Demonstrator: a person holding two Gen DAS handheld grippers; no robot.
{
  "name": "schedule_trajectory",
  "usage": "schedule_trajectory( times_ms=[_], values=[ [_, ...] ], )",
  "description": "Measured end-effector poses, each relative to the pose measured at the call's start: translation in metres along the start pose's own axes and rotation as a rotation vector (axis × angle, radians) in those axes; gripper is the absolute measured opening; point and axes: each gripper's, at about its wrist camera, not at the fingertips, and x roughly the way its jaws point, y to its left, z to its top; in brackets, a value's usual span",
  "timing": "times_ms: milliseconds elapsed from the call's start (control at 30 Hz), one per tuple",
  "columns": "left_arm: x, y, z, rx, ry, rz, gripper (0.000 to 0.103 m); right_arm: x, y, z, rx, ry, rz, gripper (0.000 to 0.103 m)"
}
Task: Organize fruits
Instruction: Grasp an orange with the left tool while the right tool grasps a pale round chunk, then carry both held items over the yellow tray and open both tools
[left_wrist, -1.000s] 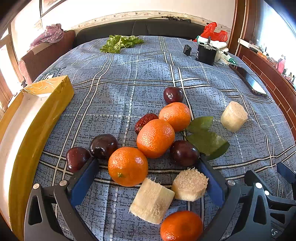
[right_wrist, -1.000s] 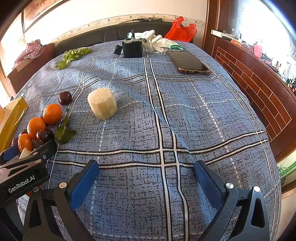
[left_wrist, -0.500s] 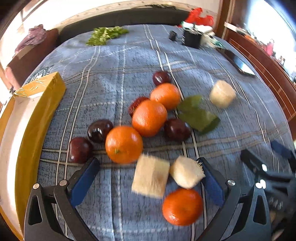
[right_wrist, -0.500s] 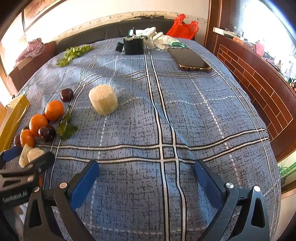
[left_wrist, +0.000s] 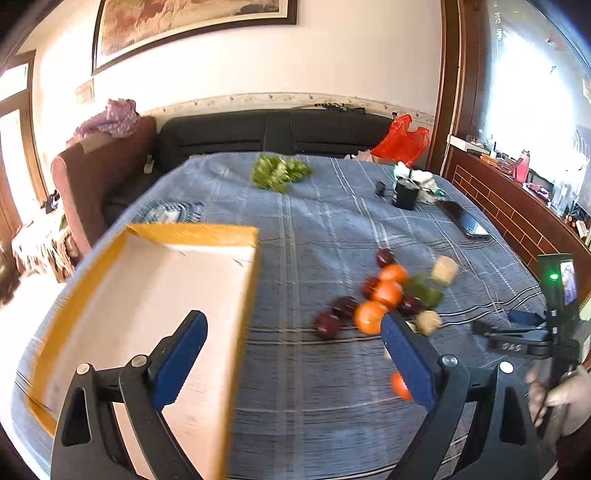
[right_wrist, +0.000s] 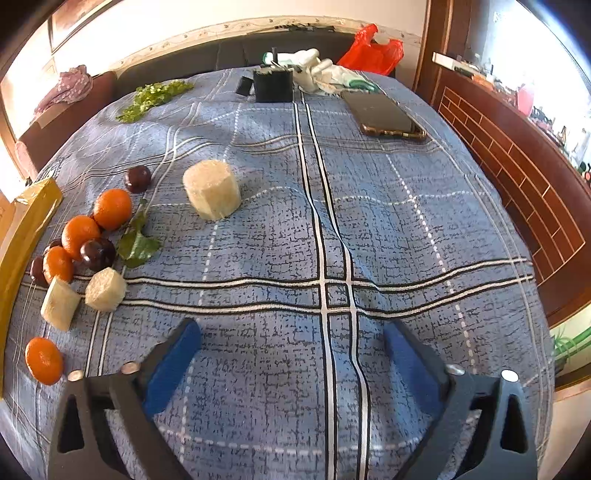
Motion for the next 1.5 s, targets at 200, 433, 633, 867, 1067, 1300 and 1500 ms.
schedule_trajectory(
  times_ms=[200, 433, 633, 867, 1067, 1300, 1500],
  values=[
    [0.000, 0.022, -0.004, -0.055, 0.052, -0.077, 0.085, -0.035, 0.026, 0.001, -0.029, -0.089, 0.183, 0.080],
    [0.010, -0.015, -0.038, -0.012, 0.138, -0.279, 0.067, -0.015, 0.076, 0.014, -0.146, -0.063, 0.274, 0.060],
    [0.033, -0.045, -0.050, 0.055, 0.211, -0.321, 0.067, 0.001, 0.086, 0.014, -0.157, -0.044, 0.310, 0.060],
    [0.056, -0.061, -0.056, 0.071, 0.290, -0.344, 0.066, 0.001, 0.085, 0.011, -0.139, -0.051, 0.354, 0.035],
    [0.059, -0.072, -0.060, 0.121, 0.319, -0.296, 0.033, -0.001, 0.081, 0.006, -0.104, -0.069, 0.359, 0.034],
    [0.030, -0.054, -0.058, 0.037, 0.257, -0.293, 0.033, -0.028, 0.077, -0.001, -0.067, -0.115, 0.378, 0.035],
    [-0.031, -0.020, -0.043, -0.055, 0.124, -0.274, 0.033, -0.079, 0.098, -0.009, -0.091, -0.196, 0.458, 0.035]
  ],
)
